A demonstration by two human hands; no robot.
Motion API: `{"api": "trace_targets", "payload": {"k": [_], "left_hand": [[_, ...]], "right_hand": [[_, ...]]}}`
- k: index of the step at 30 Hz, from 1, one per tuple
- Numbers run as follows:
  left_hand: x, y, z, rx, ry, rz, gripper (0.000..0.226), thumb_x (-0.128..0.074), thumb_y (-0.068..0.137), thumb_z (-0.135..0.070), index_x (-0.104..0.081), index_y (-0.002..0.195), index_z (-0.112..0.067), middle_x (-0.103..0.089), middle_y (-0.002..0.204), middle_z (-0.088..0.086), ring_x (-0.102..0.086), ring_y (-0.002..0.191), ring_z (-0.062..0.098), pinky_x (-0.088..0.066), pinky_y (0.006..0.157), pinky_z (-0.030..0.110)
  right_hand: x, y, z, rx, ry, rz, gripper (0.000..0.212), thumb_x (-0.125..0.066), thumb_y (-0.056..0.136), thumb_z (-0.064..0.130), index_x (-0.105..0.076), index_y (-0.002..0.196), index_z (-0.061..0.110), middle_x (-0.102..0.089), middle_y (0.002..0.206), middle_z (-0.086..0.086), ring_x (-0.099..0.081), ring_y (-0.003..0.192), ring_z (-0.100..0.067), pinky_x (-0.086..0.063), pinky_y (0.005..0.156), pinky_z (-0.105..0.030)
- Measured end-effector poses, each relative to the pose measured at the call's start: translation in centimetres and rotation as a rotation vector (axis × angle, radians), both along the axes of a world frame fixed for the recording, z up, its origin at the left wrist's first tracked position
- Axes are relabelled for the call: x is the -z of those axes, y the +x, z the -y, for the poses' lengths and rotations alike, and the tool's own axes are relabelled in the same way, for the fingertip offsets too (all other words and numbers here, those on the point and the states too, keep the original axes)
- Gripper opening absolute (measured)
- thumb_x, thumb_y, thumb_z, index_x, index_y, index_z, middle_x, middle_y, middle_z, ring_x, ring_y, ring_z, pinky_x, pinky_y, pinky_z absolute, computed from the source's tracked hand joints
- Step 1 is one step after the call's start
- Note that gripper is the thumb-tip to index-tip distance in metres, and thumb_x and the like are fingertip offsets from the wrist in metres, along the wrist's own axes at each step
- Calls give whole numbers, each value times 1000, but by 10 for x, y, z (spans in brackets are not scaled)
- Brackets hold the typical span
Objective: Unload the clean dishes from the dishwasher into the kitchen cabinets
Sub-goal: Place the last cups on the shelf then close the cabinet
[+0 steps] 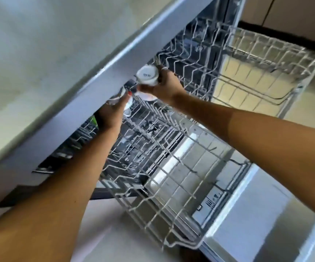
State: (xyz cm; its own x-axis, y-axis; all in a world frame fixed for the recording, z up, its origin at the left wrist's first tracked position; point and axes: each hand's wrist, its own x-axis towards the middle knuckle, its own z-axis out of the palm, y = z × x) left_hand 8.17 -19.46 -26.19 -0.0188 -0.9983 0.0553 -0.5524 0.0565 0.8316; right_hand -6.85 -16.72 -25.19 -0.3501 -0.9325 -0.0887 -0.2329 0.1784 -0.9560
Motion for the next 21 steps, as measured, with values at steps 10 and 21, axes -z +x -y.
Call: {"api": "trace_targets", "payload": {"k": [10, 21], "left_hand": [[-16, -26, -106, 203, -32, -19, 55, -80, 74, -25, -55, 119, -7, -65, 113, 7, -59, 95, 15, -48, 75, 17], [-231, 32, -239, 373, -228, 203, 68, -86, 64, -32, -56, 122, -14, -66, 112, -1, -60, 103, 13, -49, 89, 26]], "right_hand": [[-31, -42, -130, -92, 55, 30, 58, -75, 76, 16, -51, 127, 6, -62, 124, -7, -59, 104, -13, -51, 84, -14], [-217, -26, -284, -184, -39, -253, 63, -80, 71, 34, -52, 122, 12, -62, 110, 2, -58, 102, -13, -47, 85, -23]]}}
